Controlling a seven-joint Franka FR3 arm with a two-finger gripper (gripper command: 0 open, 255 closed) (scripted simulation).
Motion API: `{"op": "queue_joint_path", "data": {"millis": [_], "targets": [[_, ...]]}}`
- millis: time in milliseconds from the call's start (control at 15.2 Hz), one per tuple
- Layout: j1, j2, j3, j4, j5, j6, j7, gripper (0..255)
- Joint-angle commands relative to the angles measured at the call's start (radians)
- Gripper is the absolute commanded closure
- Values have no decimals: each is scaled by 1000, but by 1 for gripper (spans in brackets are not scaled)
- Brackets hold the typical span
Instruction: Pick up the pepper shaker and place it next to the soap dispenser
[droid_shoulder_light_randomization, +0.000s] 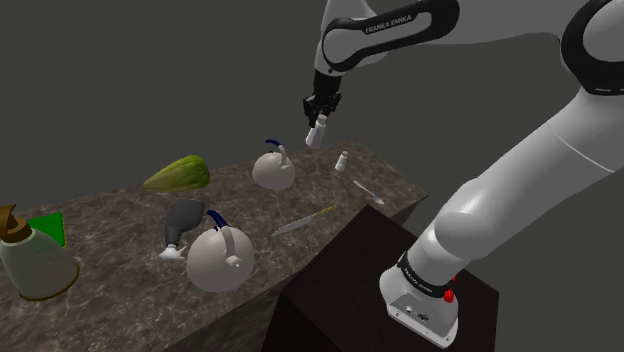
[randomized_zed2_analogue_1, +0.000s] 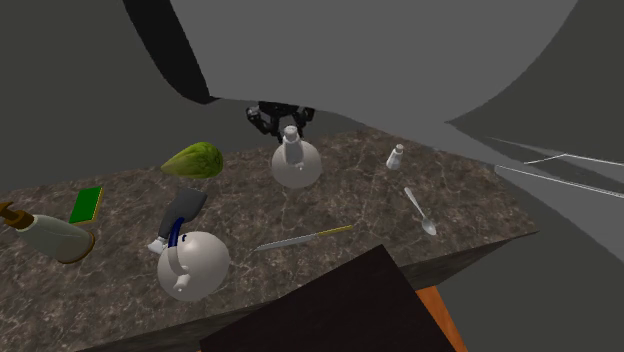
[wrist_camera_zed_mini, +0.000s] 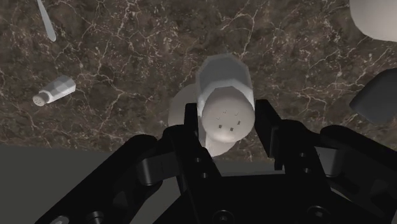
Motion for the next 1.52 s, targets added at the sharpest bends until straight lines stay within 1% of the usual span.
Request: {"op": "queue_joint_path", "data": {"millis": [0, 396, 726, 1122, 1452], "targets": [[21, 17, 30, 23, 6, -12, 48, 255], [85, 88, 116, 106, 13, -41, 191, 255], [137, 172, 180, 206, 7, -72, 308, 255], [204, 299, 243, 365, -18, -125, 442, 255], [270, 428, 281, 536, -50, -185, 545, 255]]}}
